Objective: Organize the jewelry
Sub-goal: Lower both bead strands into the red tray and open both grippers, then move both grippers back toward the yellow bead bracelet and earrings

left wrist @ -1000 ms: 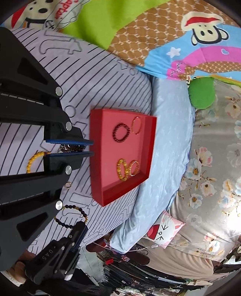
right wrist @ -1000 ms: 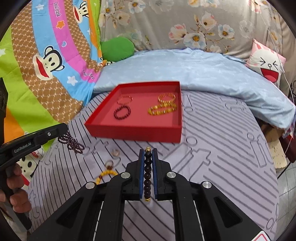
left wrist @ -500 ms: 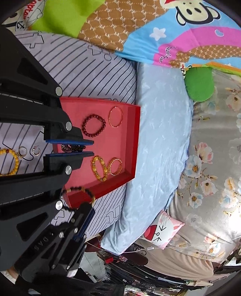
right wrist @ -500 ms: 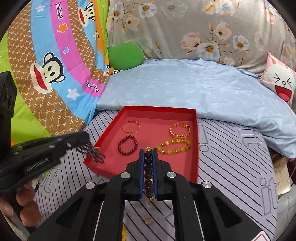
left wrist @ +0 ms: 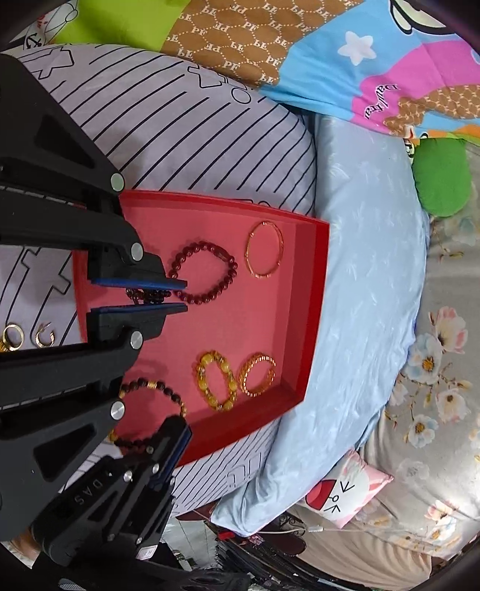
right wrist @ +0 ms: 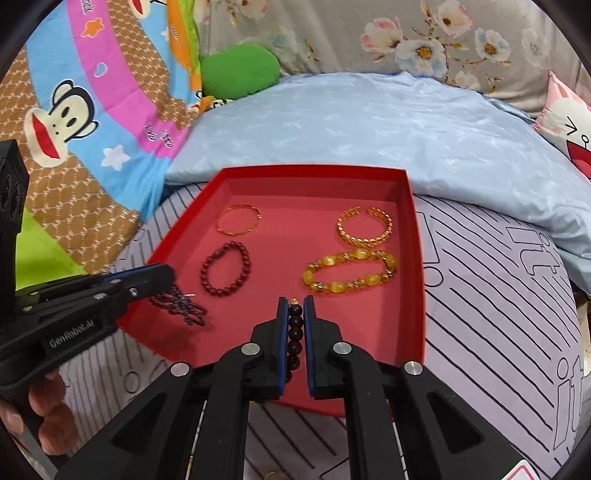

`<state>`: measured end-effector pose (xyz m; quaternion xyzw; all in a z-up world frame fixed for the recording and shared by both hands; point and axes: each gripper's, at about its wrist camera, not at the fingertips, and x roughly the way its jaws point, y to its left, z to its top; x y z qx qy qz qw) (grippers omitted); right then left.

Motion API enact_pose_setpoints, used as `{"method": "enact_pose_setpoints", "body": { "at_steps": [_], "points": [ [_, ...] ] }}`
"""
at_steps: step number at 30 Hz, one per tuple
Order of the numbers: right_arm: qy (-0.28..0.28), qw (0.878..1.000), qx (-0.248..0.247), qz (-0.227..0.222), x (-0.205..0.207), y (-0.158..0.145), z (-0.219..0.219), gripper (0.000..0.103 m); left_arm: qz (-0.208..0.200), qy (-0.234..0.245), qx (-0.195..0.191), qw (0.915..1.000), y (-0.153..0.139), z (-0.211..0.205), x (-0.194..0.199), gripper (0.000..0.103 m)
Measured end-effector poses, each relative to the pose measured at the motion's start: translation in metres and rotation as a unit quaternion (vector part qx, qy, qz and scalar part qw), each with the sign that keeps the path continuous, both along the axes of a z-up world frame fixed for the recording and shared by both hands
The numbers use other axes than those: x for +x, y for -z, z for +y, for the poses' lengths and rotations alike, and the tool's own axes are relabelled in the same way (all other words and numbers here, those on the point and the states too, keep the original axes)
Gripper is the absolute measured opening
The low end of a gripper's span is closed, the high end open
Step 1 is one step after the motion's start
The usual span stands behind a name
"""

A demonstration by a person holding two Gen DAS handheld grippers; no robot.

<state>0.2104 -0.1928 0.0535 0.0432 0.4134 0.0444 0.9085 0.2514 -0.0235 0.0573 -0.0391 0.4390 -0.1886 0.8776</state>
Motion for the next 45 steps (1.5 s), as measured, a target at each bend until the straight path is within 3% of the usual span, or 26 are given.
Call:
{"method": "enact_pose_setpoints", "body": {
  "at_steps": [4, 7, 11, 16, 33, 35, 45],
  "points": [
    [0.011, 1.0, -0.02, -0.005, 0.004, 0.003, -0.004, 0.008, -0.003, -0.002, 0.002, 1.0, 0.003, 0.001, 0.013, 0.007],
    [0.016, 0.999, -0.034, -0.022, 0.003, -0.001, -0.003, 0.014, -0.016, -0.006, 0.006, 0.9998, -0.002, -0.001, 0.021, 0.008],
    [0.021, 0.999, -0.03, -0.034, -0.002, -0.007, -0.005, 0.021, -0.023, -0.021, 0.002, 0.9995, -0.008, 0.002, 0.027, 0.022],
    [0.02, 0.998, -0.025, -0.046, -0.015, -0.014, -0.005, 0.023, -0.037, -0.032, -0.003, 0.9988, -0.015, 0.011, 0.018, 0.033],
    [0.012, 0.998, -0.03, -0.054, -0.095, -0.023, 0.008, 0.024, -0.08, -0.042, 0.023, 0.9956, -0.027, 0.036, -0.089, 0.039],
    [0.013, 0.998, -0.03, -0.051, -0.105, -0.021, 0.009, 0.024, -0.077, -0.036, 0.028, 0.996, -0.021, 0.034, -0.104, 0.043],
    [0.03, 0.999, 0.0, -0.014, -0.142, 0.006, 0.003, 0.024, -0.019, 0.0, 0.035, 0.9992, 0.03, 0.013, -0.153, 0.044]
  ]
}}
